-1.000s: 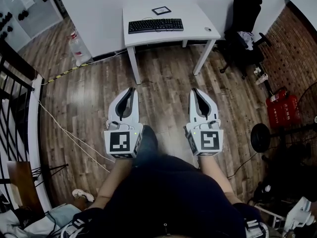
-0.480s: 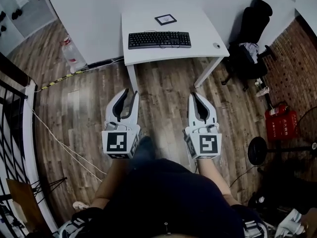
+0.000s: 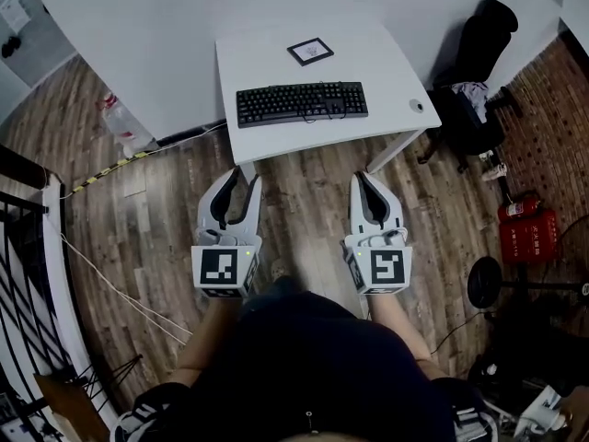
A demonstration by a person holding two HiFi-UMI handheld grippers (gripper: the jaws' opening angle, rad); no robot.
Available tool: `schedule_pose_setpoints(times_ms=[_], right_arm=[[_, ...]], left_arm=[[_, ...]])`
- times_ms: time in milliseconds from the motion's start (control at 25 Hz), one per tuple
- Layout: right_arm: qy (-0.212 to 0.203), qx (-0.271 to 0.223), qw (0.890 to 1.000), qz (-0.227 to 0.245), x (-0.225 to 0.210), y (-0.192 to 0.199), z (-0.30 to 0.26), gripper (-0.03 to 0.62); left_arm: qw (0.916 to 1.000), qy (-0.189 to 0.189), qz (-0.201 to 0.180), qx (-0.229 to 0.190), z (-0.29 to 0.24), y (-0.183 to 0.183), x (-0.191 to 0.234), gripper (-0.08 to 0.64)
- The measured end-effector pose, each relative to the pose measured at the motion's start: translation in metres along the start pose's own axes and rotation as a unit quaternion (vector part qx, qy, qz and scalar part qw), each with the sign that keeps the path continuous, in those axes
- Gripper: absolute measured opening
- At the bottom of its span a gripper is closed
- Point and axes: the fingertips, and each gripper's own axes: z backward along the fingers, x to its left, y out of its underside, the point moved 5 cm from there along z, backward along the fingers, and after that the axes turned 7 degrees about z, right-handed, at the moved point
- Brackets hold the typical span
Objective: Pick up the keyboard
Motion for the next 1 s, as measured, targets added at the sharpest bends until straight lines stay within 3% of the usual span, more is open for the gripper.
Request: schedule_pose_setpoints(times_ms=[360, 760, 1000], right_arm=[[-0.001, 0.005, 1.000, 0.006, -0.003, 0.012, -0.076, 0.012], [0.001, 0.026, 1.000, 0.008, -0.004, 0.015, -0.092, 0.012], [0.002, 0.017, 1.000, 0.010, -0.007, 0.016, -0.098, 0.012]], left_arm=[[0.9999, 0.011, 0.004, 0.007, -0.064, 0.006, 0.046, 0.141], [0.9992, 0.015, 0.030, 0.022, -0.079, 0.015, 0.064, 0.143], [0.9992, 0.017, 0.037, 0.004, -0.086, 0.014, 0.070, 0.143]])
